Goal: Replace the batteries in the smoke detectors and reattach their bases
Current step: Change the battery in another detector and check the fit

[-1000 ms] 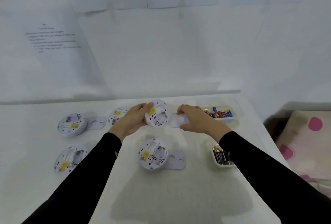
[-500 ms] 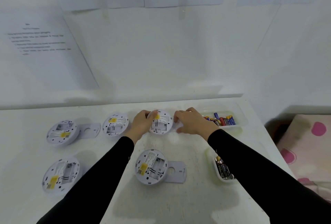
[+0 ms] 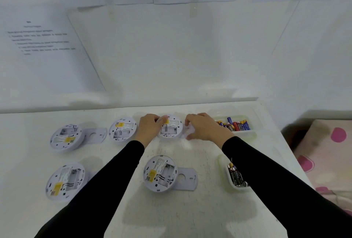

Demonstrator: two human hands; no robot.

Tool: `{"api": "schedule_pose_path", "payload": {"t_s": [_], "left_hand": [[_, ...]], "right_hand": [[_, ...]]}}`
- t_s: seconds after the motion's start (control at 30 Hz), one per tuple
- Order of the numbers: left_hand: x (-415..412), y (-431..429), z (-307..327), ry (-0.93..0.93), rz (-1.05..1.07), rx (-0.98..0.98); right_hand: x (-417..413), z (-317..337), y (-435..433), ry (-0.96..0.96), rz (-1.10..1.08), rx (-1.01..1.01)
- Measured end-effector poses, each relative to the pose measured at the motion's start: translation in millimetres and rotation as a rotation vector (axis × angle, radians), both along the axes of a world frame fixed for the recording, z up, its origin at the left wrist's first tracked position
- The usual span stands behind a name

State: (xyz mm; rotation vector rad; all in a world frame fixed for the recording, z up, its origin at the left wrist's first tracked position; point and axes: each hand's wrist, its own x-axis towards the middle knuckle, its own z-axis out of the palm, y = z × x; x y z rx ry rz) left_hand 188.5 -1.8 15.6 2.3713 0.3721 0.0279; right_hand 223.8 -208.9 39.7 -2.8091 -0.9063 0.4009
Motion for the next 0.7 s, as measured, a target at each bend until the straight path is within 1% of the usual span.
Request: {"api": "schedule_pose_path", "payload": {"t_s": [0.1,0.13,0.23,0.33,0.47,0.53,0.7], "left_hand": [[-7,1,9,-0.049,-0.023,-0.021],[-14,0,15,-0.057,-0.047,-0.050],[-49,-3,26,-0.070,-0.120,-0.130],[-96,-4,19,-0.046,-0.079,-0.192],[-161,-19,-11,-0.114,0.083,-0.374],[-182,-25,-24,-0.092,0.063,-0.435],[-195,-28,-38,-0.089,0.026,-0.425]], "right_hand": [[-23,9,-5,-0.084,-0.083,0.095],[-35,10,-6,-0.079,-0.106,0.155],[-80,7,-8,0.071,-0.075,0.307],[-124,-9,-11,0.155,-0.022,0.326],[-153,-33,-23,0.166,0.019,0.298],[-159,-41,-28,0.129,0.040,0.285],[-167,-52,-36,0.078,0.077,0.299]]}}
